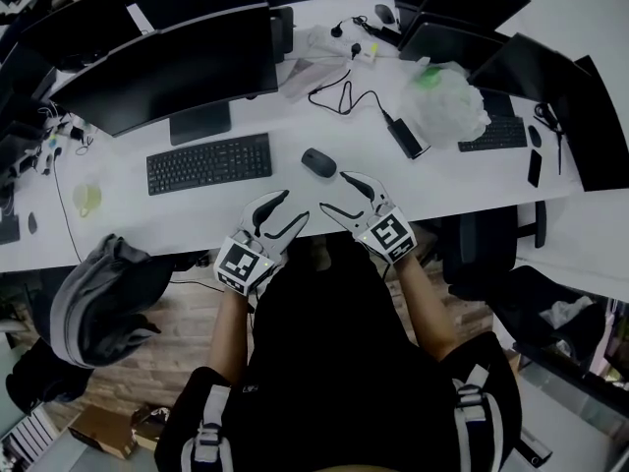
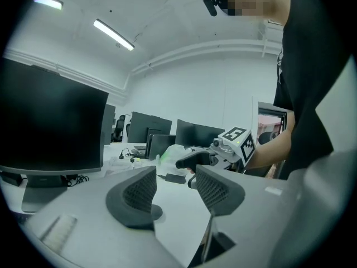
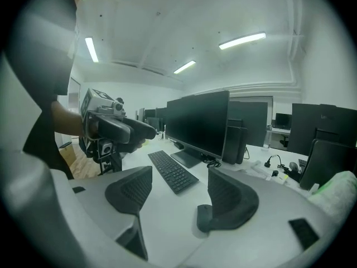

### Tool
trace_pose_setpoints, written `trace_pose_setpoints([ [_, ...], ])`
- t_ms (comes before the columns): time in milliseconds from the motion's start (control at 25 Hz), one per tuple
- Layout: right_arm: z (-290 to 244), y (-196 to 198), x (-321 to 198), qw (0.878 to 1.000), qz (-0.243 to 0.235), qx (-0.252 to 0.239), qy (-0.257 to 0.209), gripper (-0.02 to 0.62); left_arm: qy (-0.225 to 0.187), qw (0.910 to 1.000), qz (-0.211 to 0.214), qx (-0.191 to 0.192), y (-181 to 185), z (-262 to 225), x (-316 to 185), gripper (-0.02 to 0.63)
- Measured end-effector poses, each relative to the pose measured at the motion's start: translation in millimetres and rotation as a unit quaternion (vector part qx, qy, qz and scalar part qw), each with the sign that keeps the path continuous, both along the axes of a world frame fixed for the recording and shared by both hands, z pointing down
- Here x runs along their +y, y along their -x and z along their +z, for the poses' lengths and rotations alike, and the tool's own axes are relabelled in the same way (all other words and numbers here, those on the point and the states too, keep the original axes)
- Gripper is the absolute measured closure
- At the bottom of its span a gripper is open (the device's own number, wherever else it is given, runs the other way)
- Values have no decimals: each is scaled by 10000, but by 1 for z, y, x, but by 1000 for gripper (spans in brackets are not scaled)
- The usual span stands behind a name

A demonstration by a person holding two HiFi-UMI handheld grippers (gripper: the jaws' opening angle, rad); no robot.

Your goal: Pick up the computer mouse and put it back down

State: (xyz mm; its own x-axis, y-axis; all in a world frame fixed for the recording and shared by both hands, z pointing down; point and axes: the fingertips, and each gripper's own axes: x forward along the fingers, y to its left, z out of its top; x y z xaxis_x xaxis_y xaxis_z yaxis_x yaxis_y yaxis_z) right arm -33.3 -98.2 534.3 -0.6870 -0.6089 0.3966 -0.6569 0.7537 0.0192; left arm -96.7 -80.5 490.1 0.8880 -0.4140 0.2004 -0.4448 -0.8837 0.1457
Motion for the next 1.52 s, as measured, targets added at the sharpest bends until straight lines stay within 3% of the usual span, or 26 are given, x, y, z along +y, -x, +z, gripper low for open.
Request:
trace_pose_setpoints([
  [800,80,-24,-58,9961,-470,247,700,294,783,9954,-393,-386,-19,57,-42,397],
  [1120,122,-15,-72,9933,-697,391,831,295,1004,9920,-511,-575,-22,77,-56,397],
  [1520,167,-15,-91,9941,-374,501,888,296,1248,9881,-590,-681,-22,97,-57,397],
])
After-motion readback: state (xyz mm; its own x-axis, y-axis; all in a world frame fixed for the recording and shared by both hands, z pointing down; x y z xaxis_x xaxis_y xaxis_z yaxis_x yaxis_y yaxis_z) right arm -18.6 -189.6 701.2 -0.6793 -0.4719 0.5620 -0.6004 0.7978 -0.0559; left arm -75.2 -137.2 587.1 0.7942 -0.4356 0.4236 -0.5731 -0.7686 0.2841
